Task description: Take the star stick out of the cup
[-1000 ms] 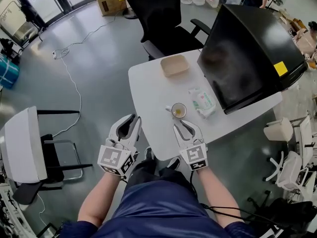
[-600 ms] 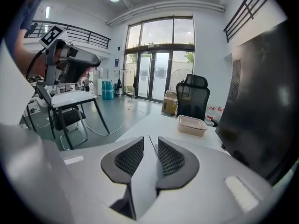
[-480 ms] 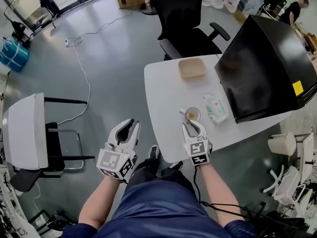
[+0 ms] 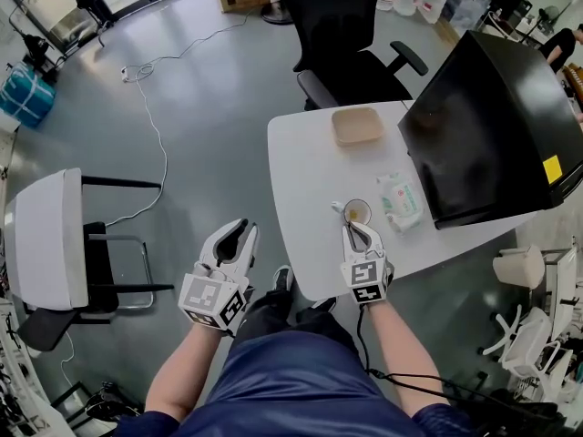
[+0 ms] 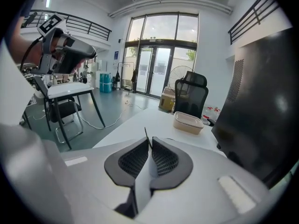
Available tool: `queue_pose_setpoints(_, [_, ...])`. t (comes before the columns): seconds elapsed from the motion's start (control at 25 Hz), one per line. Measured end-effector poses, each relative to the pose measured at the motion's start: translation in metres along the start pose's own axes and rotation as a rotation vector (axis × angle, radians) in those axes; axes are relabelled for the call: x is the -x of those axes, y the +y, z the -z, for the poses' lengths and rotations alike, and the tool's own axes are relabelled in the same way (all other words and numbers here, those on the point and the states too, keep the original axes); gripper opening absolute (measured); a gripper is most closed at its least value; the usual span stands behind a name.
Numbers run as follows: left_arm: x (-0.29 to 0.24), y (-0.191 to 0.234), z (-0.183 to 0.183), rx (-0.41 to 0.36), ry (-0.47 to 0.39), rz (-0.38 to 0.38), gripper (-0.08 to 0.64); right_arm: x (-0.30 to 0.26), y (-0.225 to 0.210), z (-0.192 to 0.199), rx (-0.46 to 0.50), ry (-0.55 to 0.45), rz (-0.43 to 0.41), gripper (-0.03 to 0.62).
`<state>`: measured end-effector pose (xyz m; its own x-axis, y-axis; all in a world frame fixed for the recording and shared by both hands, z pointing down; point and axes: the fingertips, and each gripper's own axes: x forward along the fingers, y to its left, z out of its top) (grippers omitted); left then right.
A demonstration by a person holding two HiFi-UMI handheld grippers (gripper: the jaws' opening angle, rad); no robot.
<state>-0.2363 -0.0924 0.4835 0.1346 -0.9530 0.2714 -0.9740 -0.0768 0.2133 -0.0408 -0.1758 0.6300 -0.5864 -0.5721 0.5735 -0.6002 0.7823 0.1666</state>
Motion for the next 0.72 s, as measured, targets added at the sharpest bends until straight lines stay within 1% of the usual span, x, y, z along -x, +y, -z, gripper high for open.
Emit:
queue_pose_setpoints(0.16, [-0.007, -0.007, -0.002, -0.003, 0.002, 0.018, 0.072, 0.005, -0.008, -0.008, -0.009, -0.028, 0.023, 0.014])
queue_pose_setpoints(0.36, [-0.014, -0.016, -0.004, -0.01, 0.002, 0.043, 0.072, 0.015, -0.021, -0.015, -0.059, -0.056, 0.05, 0.014])
queue_pose_setpoints(0.56, [-0.02, -0.025, -0.006, -0.016, 0.004, 0.067, 0.072, 0.028, -0.039, -0.023, -0.147, -0.087, 0.079, 0.014])
queue_pose_setpoints(0.72, [-0.026, -0.033, -0.01, -0.021, 0.003, 0.091, 0.072, 0.043, -0.053, -0.032, -0.241, -0.131, 0.091, 0.014])
